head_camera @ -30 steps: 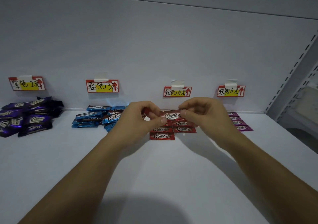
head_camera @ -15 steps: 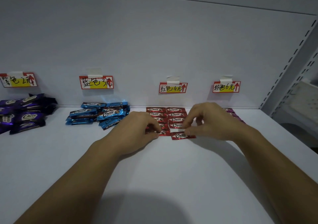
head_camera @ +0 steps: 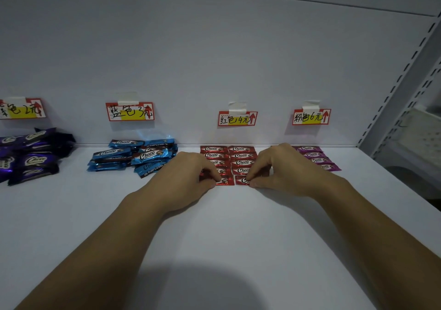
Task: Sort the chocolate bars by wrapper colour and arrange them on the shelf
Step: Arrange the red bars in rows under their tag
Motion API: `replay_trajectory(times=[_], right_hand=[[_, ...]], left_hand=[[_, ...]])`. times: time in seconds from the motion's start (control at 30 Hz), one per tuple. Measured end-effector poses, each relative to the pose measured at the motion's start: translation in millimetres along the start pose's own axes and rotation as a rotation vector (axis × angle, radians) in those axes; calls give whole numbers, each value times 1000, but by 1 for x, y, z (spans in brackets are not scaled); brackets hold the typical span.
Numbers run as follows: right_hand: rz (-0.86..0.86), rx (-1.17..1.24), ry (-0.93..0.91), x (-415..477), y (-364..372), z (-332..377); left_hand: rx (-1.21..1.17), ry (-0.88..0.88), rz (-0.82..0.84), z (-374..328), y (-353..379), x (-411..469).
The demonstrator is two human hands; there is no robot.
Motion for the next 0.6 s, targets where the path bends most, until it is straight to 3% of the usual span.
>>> replay_trajectory(times=[0.33, 0.4, 0.47, 0.53, 0.6], right_hand=[[-57, -65, -59, 0, 1, 2], [-151, -29, -109, 0, -3, 8], [-295, 35, -173, -1, -6, 17], [-415, 112, -208, -2, -8, 27], [-438, 178, -255, -2, -4, 36]], left_hand=[[-41, 6, -5, -4, -2, -2], [-395, -50, -4, -10, -7, -5], [-861, -109, 106, -19, -12, -9], [-1036, -103, 205, -24, -17, -11], [-1054, -78, 262, -26, -17, -12]])
Point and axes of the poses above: each hand's wrist, its own x-axis towards the middle knuckle, its own y-axis out of the palm, z = x × y, the point moved 3 cm from there along x, towards the middle knuckle, and after that the axes turned 3 degrees about -y, right-handed, at the moved point
